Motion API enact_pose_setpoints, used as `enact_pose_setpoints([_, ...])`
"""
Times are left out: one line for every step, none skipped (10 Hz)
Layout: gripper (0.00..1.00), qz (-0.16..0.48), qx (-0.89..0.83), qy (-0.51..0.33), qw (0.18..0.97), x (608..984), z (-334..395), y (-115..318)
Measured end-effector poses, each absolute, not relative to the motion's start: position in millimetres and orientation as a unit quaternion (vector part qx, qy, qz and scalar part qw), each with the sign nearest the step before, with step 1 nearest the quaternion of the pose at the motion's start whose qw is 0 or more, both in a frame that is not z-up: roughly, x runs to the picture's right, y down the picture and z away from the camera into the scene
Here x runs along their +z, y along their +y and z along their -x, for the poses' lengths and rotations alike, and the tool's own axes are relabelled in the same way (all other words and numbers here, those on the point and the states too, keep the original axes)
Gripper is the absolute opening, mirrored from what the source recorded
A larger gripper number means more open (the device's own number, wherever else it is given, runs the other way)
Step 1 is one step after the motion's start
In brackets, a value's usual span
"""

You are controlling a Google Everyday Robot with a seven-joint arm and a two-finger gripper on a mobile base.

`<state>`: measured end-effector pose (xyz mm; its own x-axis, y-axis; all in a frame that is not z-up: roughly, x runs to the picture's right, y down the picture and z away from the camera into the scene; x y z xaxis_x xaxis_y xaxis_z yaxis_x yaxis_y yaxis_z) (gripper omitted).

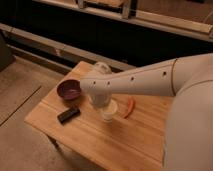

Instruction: Pick up the ceramic cup

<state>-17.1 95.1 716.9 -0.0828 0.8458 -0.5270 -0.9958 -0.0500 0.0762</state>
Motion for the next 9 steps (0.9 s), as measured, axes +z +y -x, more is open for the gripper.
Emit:
enact_pose_setpoints([0.18,0.167,0.711,0.213,0.649,708.4,13.1,87.5])
enact_pose_setpoints([0.18,0.161,0.718,0.211,0.643,701.9,7.7,82.4])
enact_pose_setpoints([0.18,0.156,0.723,0.208,0.64,697.5,4.1,79.0])
enact_pose_setpoints([0.18,0.152,0.727,0.204,0.638,694.4,1.9,76.2])
enact_pose_setpoints([0.18,0.149,0.729,0.199,0.637,692.1,0.5,74.0])
enact_pose_setpoints([0.18,0.15,0.732,0.195,0.635,690.5,-0.2,73.0])
enact_pose_setpoints([0.18,0.151,0.733,0.193,0.635,689.5,-0.1,72.8])
enact_pose_setpoints([0.18,0.153,0.734,0.189,0.634,688.6,0.3,72.7])
enact_pose_setpoints([0.18,0.155,0.733,0.186,0.636,688.1,0.1,72.6])
